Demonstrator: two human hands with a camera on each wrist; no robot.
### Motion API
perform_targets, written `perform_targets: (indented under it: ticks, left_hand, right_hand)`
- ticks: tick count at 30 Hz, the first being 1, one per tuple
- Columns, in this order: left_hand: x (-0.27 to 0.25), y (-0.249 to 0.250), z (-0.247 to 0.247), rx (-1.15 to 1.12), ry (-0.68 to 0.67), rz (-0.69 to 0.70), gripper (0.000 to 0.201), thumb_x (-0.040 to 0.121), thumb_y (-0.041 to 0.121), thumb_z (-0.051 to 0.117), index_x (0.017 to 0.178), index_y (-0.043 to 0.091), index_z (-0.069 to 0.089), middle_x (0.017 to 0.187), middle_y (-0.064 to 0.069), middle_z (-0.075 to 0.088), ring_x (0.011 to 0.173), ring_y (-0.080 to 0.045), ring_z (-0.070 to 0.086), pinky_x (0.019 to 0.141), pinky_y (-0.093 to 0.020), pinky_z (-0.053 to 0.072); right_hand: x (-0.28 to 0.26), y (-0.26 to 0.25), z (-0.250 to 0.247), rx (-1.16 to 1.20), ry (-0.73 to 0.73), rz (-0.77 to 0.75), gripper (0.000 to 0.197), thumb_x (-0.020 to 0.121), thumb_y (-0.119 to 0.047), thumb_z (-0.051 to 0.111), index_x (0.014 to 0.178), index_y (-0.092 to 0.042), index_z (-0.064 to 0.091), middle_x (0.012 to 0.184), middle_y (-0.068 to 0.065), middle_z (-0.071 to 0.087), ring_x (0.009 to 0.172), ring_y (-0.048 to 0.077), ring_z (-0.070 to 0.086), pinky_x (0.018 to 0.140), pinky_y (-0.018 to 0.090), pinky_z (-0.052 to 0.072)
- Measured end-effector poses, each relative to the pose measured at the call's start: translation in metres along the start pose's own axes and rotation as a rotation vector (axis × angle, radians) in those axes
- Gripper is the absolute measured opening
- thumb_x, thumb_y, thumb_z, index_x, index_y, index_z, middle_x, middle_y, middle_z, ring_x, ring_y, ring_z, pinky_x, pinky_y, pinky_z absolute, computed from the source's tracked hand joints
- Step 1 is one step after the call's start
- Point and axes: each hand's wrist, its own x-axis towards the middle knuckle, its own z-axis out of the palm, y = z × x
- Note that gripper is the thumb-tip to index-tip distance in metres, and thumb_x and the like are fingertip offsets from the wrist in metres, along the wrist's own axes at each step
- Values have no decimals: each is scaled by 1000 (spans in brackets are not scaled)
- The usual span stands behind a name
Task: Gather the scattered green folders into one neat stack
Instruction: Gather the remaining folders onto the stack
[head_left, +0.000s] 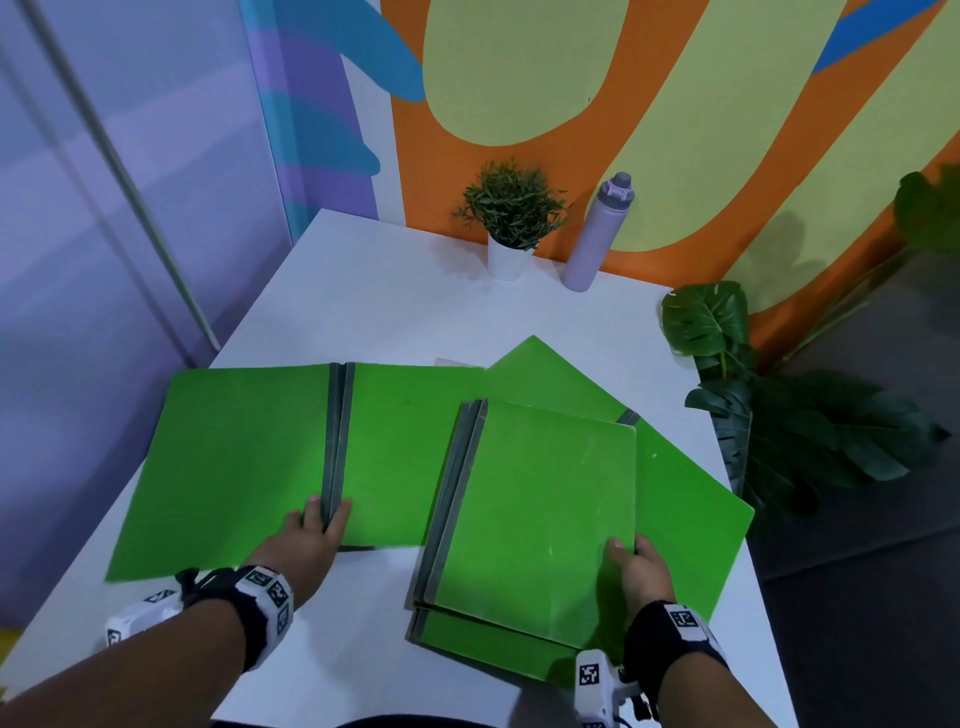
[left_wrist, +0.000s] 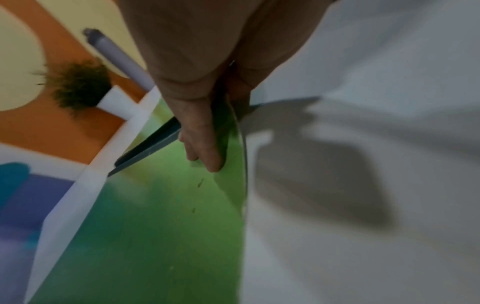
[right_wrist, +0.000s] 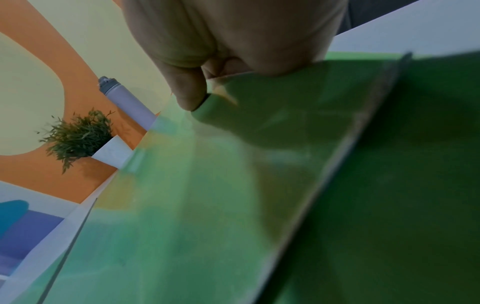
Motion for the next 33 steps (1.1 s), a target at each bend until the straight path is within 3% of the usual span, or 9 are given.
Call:
perform_targets:
  ticks: [4, 9, 12, 18, 21, 25, 28, 30, 33]
  left_hand:
    - [-3, -3, -44, -267, 195, -44, 78, 86, -12, 26, 152, 27, 11, 156, -28, 16, 130, -39, 46, 105, -43, 44]
    - [-17, -24, -123, -619, 825, -175, 59, 81, -11, 43, 134, 14, 54, 120, -30, 57, 86, -48, 64, 75, -56, 53]
    - [-38, -31, -156, -875, 1038, -178, 57, 81, -14, 44, 129, 13, 59, 107, -22, 61, 89, -41, 62, 85, -48, 50]
    - [-38, -27, -120, -1844, 765, -127, 51, 83, -8, 49, 87, 34, 77, 113, -18, 67, 94, -31, 64, 79, -35, 53]
    - [-29, -15, -72, -1834, 571, -163, 44, 89, -6, 52, 99, 34, 69, 120, -22, 61, 84, -28, 63, 62, -29, 58]
    - [-23, 6, -16, -1469, 191, -215, 67, 79, 2, 67, 135, 30, 43, 117, -14, 56, 95, -35, 65, 75, -44, 59]
    - [-25, 27, -7, -1135, -50, -53, 47, 75, 16, 64, 118, 30, 53, 109, -5, 67, 91, -23, 67, 74, -31, 56]
    - [-23, 34, -10, -1114, -67, -39, 38, 72, 27, 62, 109, 19, 64, 104, -7, 70, 88, -28, 67, 81, -41, 56]
    - [-15, 30, -18, -1212, -30, -159, 62, 81, 42, 61, 133, 11, 51, 131, -12, 56, 123, -32, 53, 105, -42, 42]
  right_hand:
    - [1, -4, -7, 22, -5, -13, 58, 95, -20, 50, 147, -25, 24, 156, 7, 22, 140, 40, 20, 108, 61, 22]
    - [5, -8, -8, 33, 16, -45, 60, 95, -24, 51, 148, -25, 23, 158, 6, 18, 142, 37, 17, 111, 61, 17]
    - [4, -10, -2, -9, 2, -47, 60, 97, -23, 48, 149, -23, 19, 159, 6, 14, 144, 35, 14, 112, 58, 15]
    - [-1, 2, 16, -82, -68, -18, 61, 97, -22, 47, 149, -22, 17, 159, 10, 15, 142, 38, 17, 111, 59, 22]
    - [-6, 5, 24, -18, -130, 11, 58, 97, -36, 43, 149, -25, 20, 158, 11, 19, 140, 38, 23, 111, 58, 24]
    - [-13, 6, 35, 44, -255, 101, 83, 77, -71, 51, 146, -37, 21, 159, 6, 15, 142, 36, 19, 109, 60, 18]
    - [-17, 5, 42, 4, -258, 12, 78, 89, -36, 58, 149, -33, 8, 160, 6, 8, 143, 37, 15, 110, 62, 21]
    - [-20, 1, 44, -5, -240, -10, 78, 91, -18, 55, 150, -31, 5, 160, 5, 7, 143, 36, 15, 110, 60, 23]
    - [-24, -10, 45, 19, -251, -64, 76, 92, -12, 54, 150, -29, 7, 160, 4, 9, 143, 34, 14, 110, 58, 20]
